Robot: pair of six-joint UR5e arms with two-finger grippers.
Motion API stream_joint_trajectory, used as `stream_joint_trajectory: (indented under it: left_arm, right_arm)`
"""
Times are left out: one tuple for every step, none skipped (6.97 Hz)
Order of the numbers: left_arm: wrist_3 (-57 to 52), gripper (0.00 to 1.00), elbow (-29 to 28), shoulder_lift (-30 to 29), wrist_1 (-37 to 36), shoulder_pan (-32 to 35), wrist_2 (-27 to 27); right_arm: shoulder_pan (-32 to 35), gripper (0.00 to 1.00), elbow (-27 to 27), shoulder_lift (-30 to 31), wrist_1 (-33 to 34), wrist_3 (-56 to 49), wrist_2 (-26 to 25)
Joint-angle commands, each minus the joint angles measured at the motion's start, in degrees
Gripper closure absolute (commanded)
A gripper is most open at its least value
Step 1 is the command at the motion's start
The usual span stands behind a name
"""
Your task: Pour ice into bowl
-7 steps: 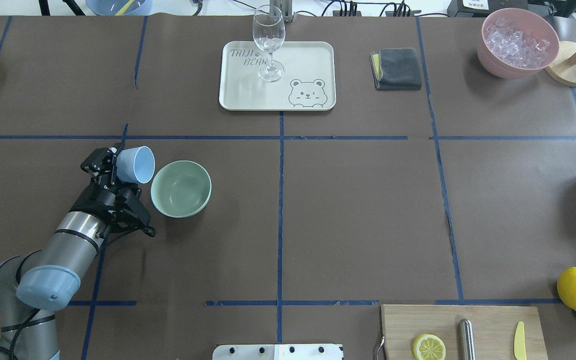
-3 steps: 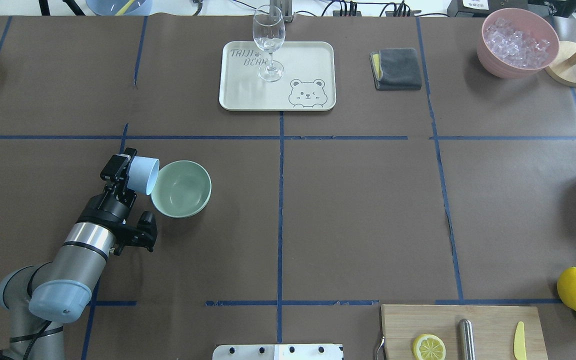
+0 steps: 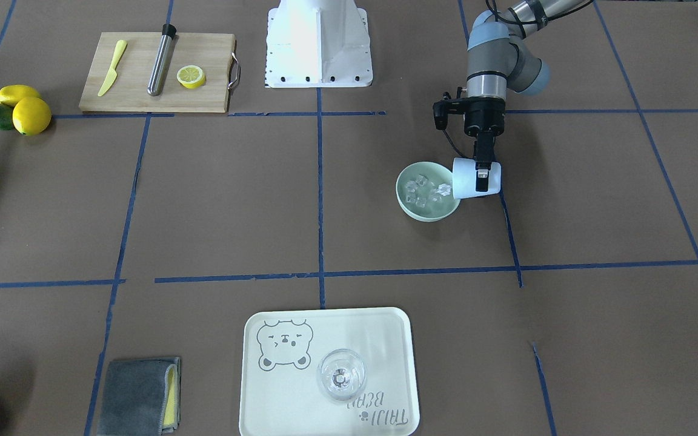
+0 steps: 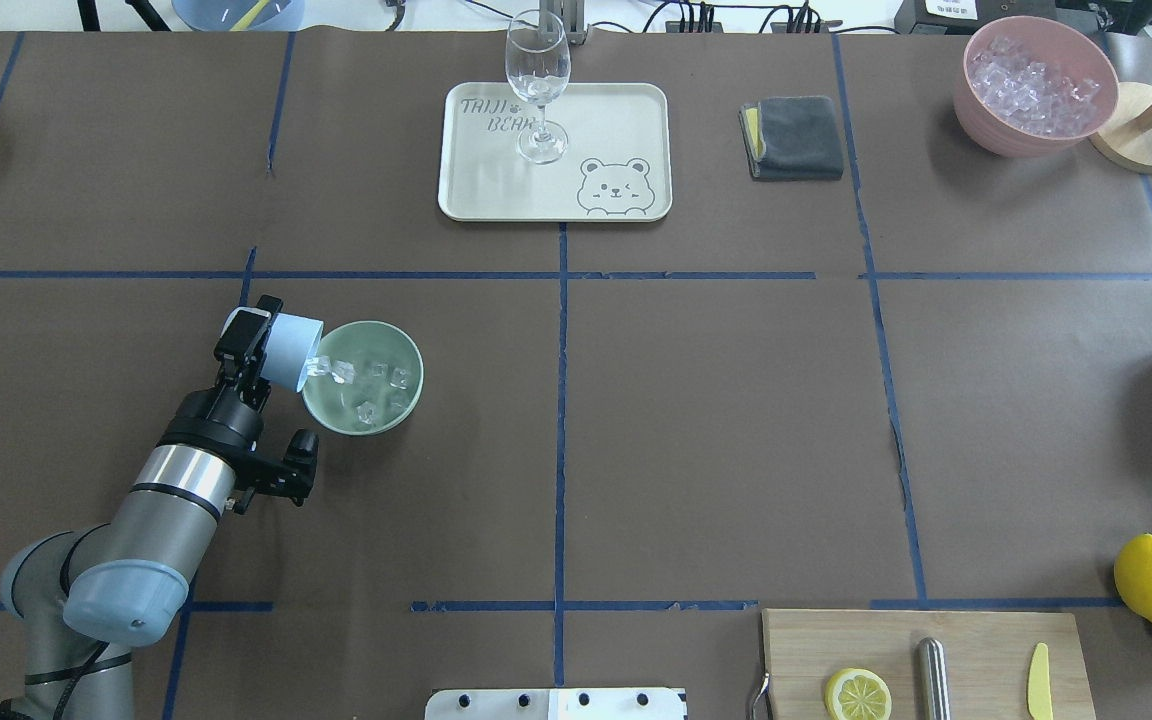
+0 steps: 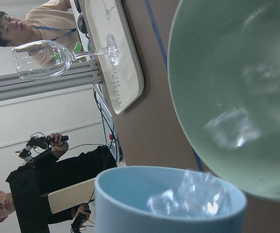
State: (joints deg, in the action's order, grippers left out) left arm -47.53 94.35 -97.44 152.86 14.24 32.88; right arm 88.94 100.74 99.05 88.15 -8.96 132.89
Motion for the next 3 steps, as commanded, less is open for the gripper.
stream_joint_trajectory:
  left_arm:
    - [-0.2,1.0,-0.05,-0.03,0.07,0.0,-0.01]
    - [-0.2,1.0,0.13,-0.03,0.07,0.0,-0.01]
    - [-0.2,1.0,0.22,-0.03,0.25,0.0,-0.01]
  right_arm:
    - [0.0,0.0,-0.02,0.0,0.0,0.0,0.0]
    - [0.0,0.0,-0.02,0.0,0.0,0.0,0.0]
    - [0.0,0.0,-0.02,0.0,0.0,0.0,0.0]
